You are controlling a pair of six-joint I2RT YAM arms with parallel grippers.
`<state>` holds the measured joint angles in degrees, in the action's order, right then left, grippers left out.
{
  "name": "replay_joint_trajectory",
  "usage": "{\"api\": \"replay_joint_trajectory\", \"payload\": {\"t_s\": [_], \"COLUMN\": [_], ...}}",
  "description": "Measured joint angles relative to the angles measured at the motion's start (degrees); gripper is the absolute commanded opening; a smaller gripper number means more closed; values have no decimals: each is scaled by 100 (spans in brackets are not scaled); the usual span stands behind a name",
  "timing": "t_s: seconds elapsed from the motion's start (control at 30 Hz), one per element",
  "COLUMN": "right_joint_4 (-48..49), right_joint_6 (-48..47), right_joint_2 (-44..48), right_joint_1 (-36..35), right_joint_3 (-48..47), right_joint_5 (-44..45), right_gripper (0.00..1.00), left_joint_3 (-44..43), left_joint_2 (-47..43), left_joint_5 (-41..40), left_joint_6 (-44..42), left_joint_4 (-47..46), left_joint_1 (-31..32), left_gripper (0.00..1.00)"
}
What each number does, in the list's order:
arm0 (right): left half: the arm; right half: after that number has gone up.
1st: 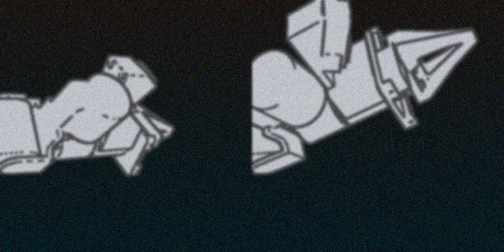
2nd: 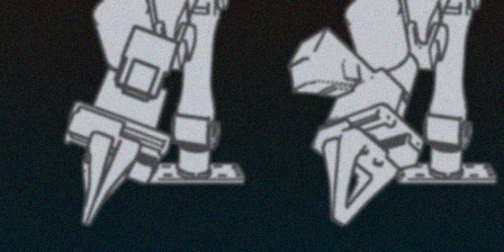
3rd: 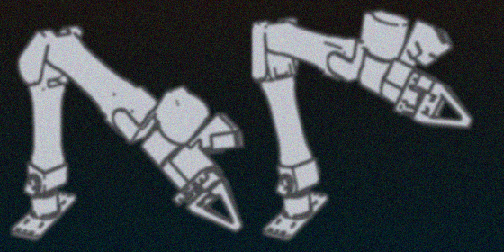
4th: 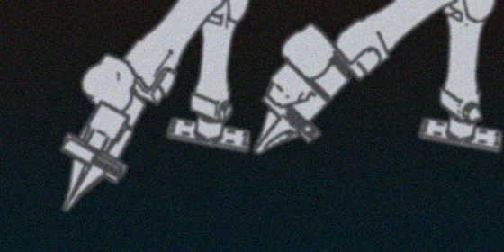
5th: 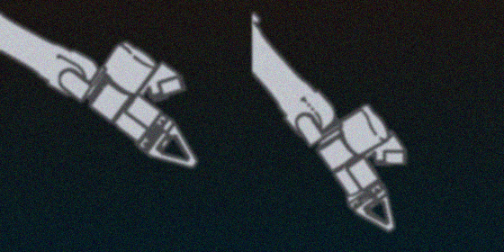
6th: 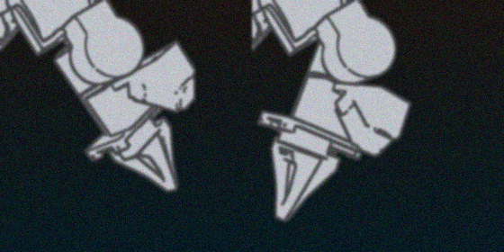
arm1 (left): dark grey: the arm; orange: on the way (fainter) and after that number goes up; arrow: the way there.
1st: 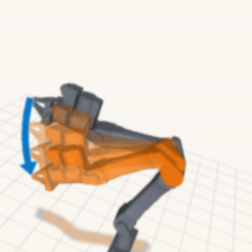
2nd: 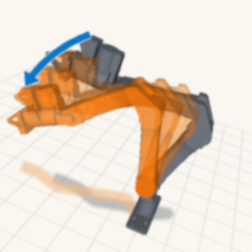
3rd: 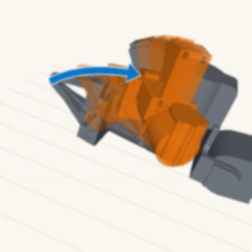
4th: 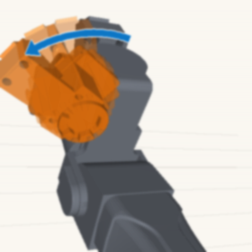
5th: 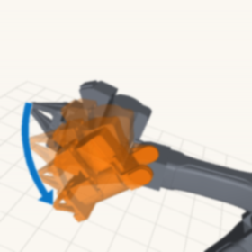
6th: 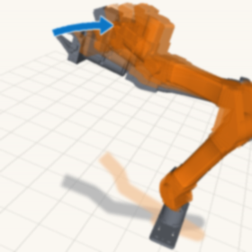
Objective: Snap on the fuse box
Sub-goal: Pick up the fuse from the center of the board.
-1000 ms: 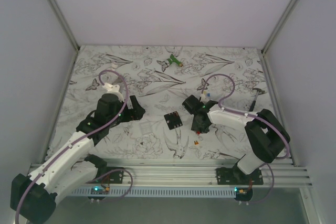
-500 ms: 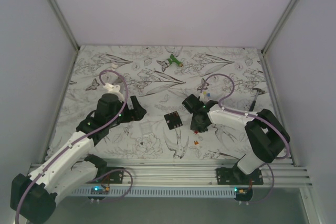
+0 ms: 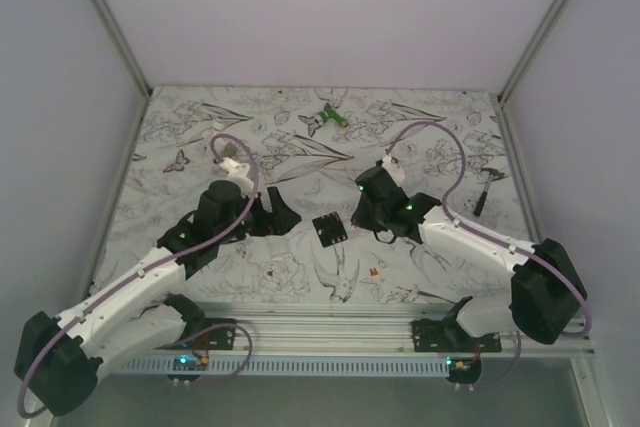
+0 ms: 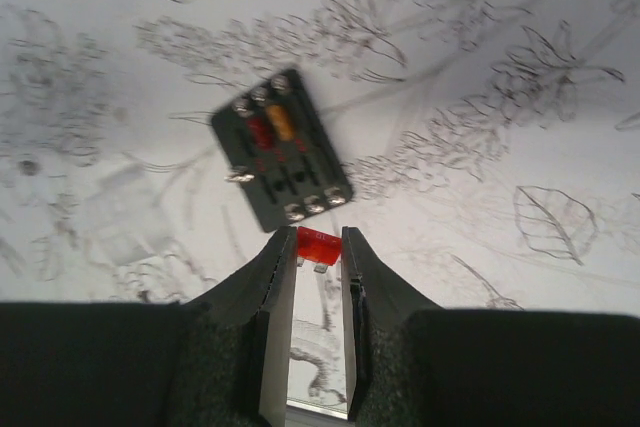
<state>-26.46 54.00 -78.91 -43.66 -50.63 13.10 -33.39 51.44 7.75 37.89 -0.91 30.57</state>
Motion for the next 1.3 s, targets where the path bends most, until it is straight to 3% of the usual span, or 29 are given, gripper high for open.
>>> {"api": "replay_joint_trajectory", "payload": {"t_s": [0.33, 0.57, 1.13, 1.3], "right_joint_4": [894, 1255, 1773, 1923], "right_joint_6": [68, 157, 365, 442], "right_joint_2": [417, 595, 732, 732], "right_joint_1": [-234, -391, -466, -522], "right_joint_3": [-17, -17, 61, 177], "right_joint_5": [-258, -321, -466, -531], "right_gripper": [20, 20, 21, 21], "left_joint_3": [-197, -581, -890, -890], "left_joint_2": [557, 1091, 1692, 1709], "left_joint_5": [-452, -664, -748, -787], "left_joint_6": [-24, -125, -151, -146], "left_joint_4": [-721, -997, -1196, -1222], "left_joint_1": [1051, 1416, 1523, 1523], "left_gripper": [64, 52, 34, 24]}}
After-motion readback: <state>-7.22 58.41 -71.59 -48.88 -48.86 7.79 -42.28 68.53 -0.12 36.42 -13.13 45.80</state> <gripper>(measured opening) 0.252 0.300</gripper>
